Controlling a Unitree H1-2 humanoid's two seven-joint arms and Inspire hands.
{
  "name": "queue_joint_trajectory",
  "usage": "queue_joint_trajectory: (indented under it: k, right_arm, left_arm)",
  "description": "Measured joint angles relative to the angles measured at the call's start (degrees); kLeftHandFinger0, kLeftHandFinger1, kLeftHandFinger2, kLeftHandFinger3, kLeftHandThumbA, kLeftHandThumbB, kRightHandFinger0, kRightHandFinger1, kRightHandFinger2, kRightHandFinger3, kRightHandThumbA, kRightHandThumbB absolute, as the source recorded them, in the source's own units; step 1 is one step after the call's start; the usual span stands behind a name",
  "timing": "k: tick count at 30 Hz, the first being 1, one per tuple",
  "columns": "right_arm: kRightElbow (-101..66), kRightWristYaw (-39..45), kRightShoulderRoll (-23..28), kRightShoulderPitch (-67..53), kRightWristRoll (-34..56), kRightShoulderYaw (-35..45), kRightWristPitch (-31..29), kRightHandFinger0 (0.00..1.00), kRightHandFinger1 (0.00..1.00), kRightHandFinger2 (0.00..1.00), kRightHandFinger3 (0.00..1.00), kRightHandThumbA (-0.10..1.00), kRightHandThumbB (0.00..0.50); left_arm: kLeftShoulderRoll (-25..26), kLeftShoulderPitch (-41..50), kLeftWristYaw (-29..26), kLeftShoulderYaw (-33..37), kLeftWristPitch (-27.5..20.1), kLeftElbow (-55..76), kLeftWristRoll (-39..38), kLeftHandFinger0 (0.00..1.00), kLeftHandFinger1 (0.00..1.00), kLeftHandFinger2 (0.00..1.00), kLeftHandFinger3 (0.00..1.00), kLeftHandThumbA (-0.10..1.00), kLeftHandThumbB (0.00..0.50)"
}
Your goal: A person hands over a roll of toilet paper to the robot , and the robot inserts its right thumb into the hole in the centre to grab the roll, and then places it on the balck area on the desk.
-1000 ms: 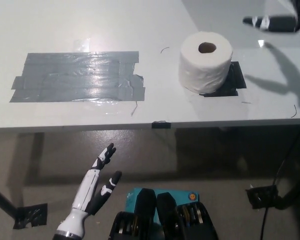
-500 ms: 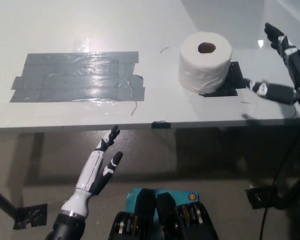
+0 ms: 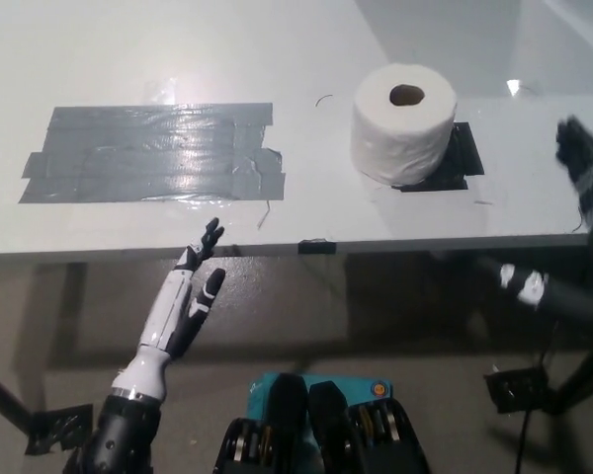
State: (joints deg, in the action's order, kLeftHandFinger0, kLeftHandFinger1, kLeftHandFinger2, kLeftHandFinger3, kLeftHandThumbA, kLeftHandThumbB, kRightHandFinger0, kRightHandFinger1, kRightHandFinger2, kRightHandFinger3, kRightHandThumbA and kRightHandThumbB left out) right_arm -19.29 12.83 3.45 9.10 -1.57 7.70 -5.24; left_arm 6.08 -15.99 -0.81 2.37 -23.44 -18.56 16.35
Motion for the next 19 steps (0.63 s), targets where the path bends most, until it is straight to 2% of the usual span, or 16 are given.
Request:
queue_joint_trajectory:
  k: [1,2,5,7,9,11,15,19]
  right_arm:
    - [0.4,-0.1,-0.3,-0.4,0.3,-0.1,-0.3,1.0,1.0,1.0,1.0,0.99,0.112]
    - [2.0,-0.1,-1.0,-1.1,1.4,-0.3,-1.1,1.0,1.0,1.0,1.0,0.99,0.131]
    - [7.5,-0.1,-2.3,-1.6,4.0,-0.8,-1.7,1.0,1.0,1.0,1.0,0.92,0.119]
    - [10.0,-0.1,-2.5,-1.7,5.0,-1.2,-1.8,1.0,1.0,1.0,1.0,0.89,0.142]
    - [12.8,0.2,-2.4,-1.6,5.7,-1.7,-2.1,1.0,1.0,1.0,1.0,0.89,0.113]
    - [18.7,0.7,-1.8,-1.8,5.9,-3.1,-2.2,1.0,1.0,1.0,1.0,0.84,0.089]
    - [21.4,1.3,-0.6,-2.6,5.9,-5.1,-2.2,1.0,1.0,1.0,1.0,0.84,0.113]
    - [22.2,1.7,0.3,-2.6,5.9,-6.0,-2.2,1.0,1.0,1.0,1.0,0.81,0.108]
  left_arm:
    - [0.0,0.0,0.0,0.0,0.0,0.0,-0.1,1.0,1.0,1.0,1.0,0.98,0.143]
    - [0.0,0.3,0.0,-0.1,0.0,0.1,-0.2,1.0,1.0,1.0,1.0,0.98,0.145]
    - [0.1,1.4,0.0,-0.2,-0.2,0.3,-0.6,1.0,1.0,1.0,1.0,0.98,0.149]
    - [0.1,2.1,0.0,-0.2,-0.2,0.3,-0.7,1.0,1.0,1.0,1.0,0.95,0.133]
    - [0.1,3.0,0.0,-0.2,-0.2,0.6,-0.8,1.0,1.0,1.0,1.0,0.93,0.138]
    - [0.1,4.3,0.0,-0.1,-0.3,0.8,-0.9,1.0,1.0,1.0,1.0,0.93,0.14]
    - [0.1,6.1,0.0,-0.1,-0.2,1.6,-1.1,1.0,1.0,1.0,1.0,0.9,0.144]
    - [0.0,6.6,0.0,-0.1,-0.2,2.5,-1.1,1.0,1.0,1.0,1.0,0.89,0.152]
